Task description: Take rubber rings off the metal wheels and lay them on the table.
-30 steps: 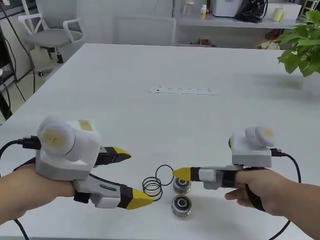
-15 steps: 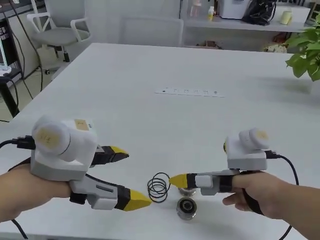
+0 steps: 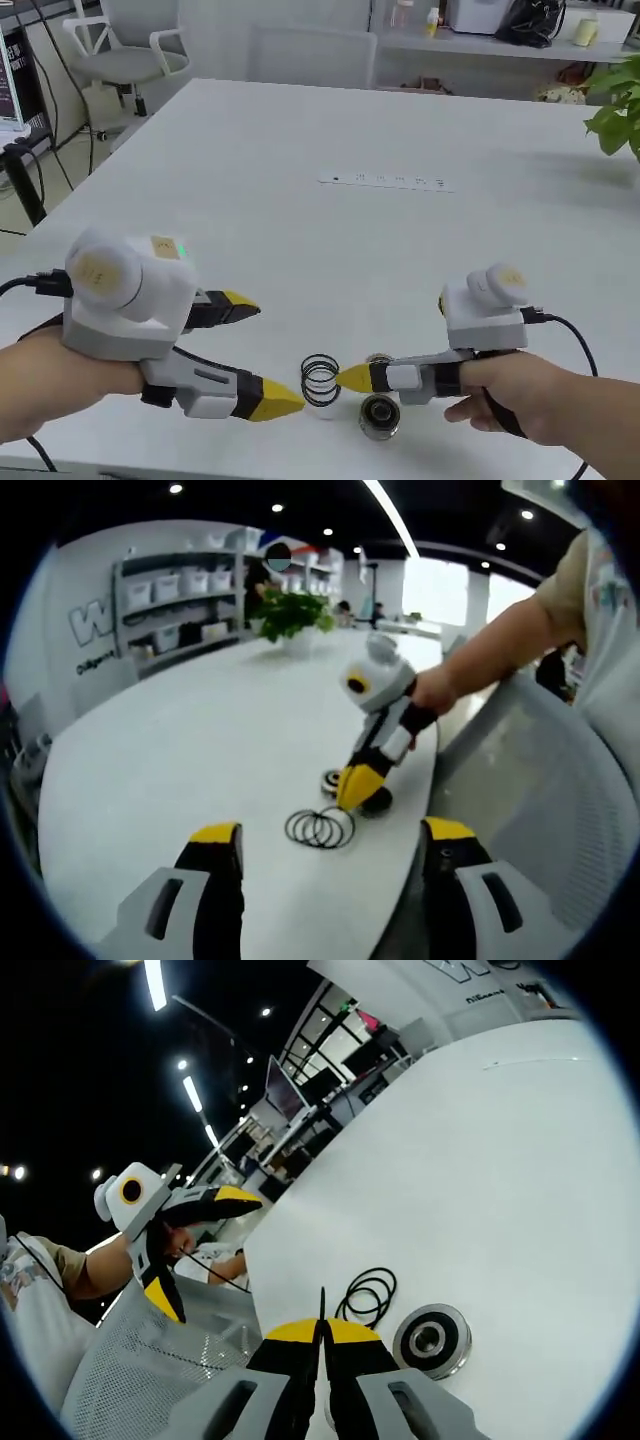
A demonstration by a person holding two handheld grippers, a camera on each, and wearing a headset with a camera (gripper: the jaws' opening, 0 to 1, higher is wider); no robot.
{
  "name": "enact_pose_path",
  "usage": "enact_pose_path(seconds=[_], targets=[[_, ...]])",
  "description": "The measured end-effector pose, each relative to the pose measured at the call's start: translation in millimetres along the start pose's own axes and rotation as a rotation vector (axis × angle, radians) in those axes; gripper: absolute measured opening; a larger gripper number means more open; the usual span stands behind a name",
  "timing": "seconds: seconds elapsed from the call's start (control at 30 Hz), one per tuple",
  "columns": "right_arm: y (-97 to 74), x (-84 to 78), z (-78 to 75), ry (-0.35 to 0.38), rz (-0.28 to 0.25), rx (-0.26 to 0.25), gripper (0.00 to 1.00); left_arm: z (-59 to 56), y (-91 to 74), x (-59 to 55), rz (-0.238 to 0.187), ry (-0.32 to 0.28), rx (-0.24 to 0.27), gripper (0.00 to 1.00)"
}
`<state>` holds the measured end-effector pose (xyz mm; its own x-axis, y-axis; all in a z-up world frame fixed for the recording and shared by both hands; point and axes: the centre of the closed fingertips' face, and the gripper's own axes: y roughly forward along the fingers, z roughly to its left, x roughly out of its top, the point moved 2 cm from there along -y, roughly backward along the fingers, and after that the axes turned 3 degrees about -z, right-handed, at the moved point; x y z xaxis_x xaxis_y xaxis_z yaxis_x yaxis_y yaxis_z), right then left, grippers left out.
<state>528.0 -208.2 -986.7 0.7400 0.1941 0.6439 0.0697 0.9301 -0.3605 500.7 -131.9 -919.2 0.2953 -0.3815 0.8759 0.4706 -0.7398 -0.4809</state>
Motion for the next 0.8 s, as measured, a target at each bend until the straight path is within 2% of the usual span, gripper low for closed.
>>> enact_pose_path(seconds=[0.27, 0.8], targets=[[2.3, -5.5, -7.0, -0.015, 0.026, -0.029, 0.0, 2.0, 1.0, -4.5, 0.007, -0.01, -0.002, 0.73], [4.4, -7.8, -14.5, -0.042, 0.037, -0.067, 0.0, 1.3, 3.5, -9.3, 0.02, -0.027, -0.008, 0.72]])
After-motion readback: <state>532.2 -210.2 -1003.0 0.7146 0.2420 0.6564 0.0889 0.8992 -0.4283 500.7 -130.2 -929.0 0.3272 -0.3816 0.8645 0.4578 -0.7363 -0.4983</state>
